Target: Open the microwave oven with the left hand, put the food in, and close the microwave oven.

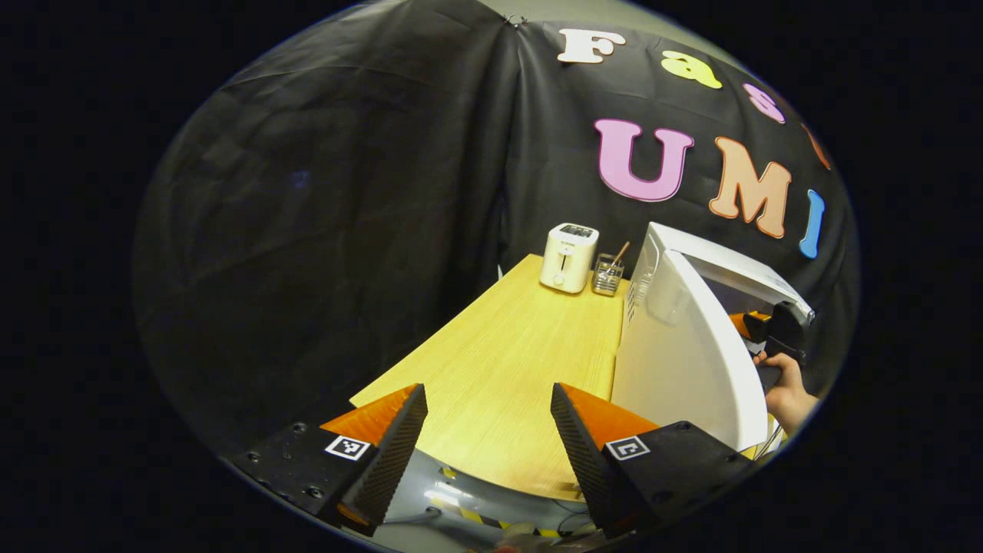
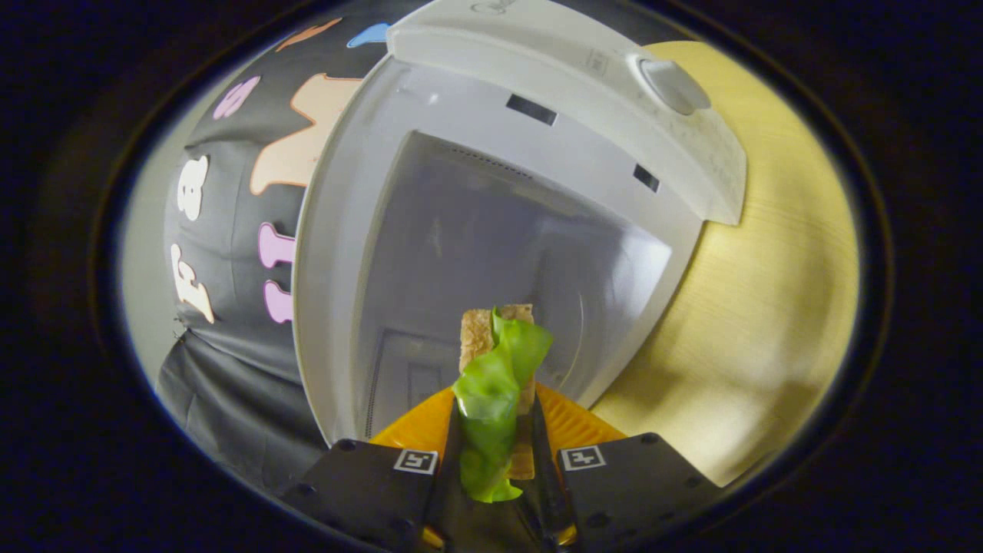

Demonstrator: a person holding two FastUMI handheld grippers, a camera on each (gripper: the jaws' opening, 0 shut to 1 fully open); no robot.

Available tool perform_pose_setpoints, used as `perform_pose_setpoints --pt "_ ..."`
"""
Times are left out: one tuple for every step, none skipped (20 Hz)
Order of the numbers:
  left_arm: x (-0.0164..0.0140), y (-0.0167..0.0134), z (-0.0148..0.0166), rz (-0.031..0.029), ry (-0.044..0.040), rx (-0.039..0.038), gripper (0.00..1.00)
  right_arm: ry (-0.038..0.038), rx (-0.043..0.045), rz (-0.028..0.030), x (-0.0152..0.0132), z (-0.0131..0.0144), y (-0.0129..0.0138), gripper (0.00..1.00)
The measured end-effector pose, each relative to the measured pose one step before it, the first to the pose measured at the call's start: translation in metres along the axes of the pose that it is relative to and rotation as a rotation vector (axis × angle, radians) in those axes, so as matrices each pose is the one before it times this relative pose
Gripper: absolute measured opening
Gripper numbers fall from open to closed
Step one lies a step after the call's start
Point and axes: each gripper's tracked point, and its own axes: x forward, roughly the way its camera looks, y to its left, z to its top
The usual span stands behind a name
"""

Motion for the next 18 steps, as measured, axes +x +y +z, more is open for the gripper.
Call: perform_pose_setpoints --pt "0.00068 0.00242 -0.00242 0.00922 0.00803 -0.00583 0.96 -0.01576 0.00738 -0.00803 0.00645 0.0013 -0.00104 0.36" --pt "-0.00038 0.00253 -0.00246 0.00944 0.00703 -0.00568 0.95 -0.01176 0.00935 -0.00931 0.00501 0.00078 -0.00011 0.43" --pt "0.00084 0.00219 -0.00253 0.00749 0.00835 -0.00449 0.95 -0.0067 0.00358 -0.00553 0.00558 -0.00036 0.00008 0.43" --pt "0.0027 0.00125 -0.00179 0.0069 0.01008 -0.00399 0.95 0.00201 -0.00516 -0.00669 0.00506 -0.00324 -0.00046 0.43" --pt "0.00148 0.00053 -0.00169 0.00533 0.00851 -0.00524 0.96 0.00192 -0.00736 -0.00603 0.00525 -0.00187 -0.00093 0.43" --pt "0.00103 -0.00011 -0.00179 0.00389 0.00653 -0.00794 0.95 -0.00217 -0.00958 -0.00503 0.00466 -0.00046 -0.00124 0.43" --pt "0.00021 -0.00085 -0.00034 0.00263 0.00172 -0.00895 0.96 -0.00093 -0.00196 -0.00177 0.00347 0.00043 -0.00043 0.43" --pt "0.00049 -0.00018 -0.00073 0.00006 0.00094 -0.00827 0.96 -0.0051 -0.00307 -0.00387 0.00311 0.00123 -0.00025 0.43" --pt "-0.0003 -0.00086 -0.00062 0.00066 0.0021 -0.00564 0.96 -0.01013 -0.01221 -0.00774 0.0036 0.00271 -0.0021 0.43" --pt "0.0009 -0.00227 -0.00149 -0.00195 0.0011 -0.00391 0.96 -0.00735 -0.01456 -0.0066 0.00307 0.00254 -0.00209 0.43" --pt "0.00013 -0.00183 -0.00113 -0.00242 0.00357 -0.00184 0.95 -0.01327 -0.01445 -0.00972 0.00424 0.00143 -0.00113 0.36" --pt "0.00097 -0.00139 -0.00236 -0.00201 0.00427 -0.00116 0.96 -0.00756 -0.0235 -0.01341 -0.00108 0.00161 -0.00462 0.36" --pt "0.0003 -0.00075 -0.00084 -0.00168 0.00297 -0.00009 0.96 -0.00534 -0.01761 -0.0004 0.00047 0.00141 -0.00088 0.43" --pt "0.00001 -0.00049 -0.00139 -0.00089 0.00371 0.00029 0.96 -0.00261 -0.01845 -0.01577 -0.00037 0.0005 -0.00332 0.44" --pt "0.00021 0.0 -0.00021 -0.00084 0.00198 0.00034 0.95 -0.00319 -0.00505 0.00146 -0.00028 0.00143 0.00041 0.46" --pt "-0.00017 0.0007 -0.00222 -0.00044 0.00216 -0.00049 0.96 -0.00593 -0.00345 -0.00651 -0.00146 0.00185 -0.00056 0.47" --pt "0.00016 -0.00004 -0.00077 -0.0008 0.00248 -0.00005 0.95 -0.00748 -0.00699 -0.01036 0.00214 0.00138 -0.00146 0.5" --pt "-0.00048 0.00091 -0.00141 -0.00027 0.00171 0.00063 0.96 -0.0073 -0.00987 -0.00254 0.00034 0.00208 0.00074 0.53"
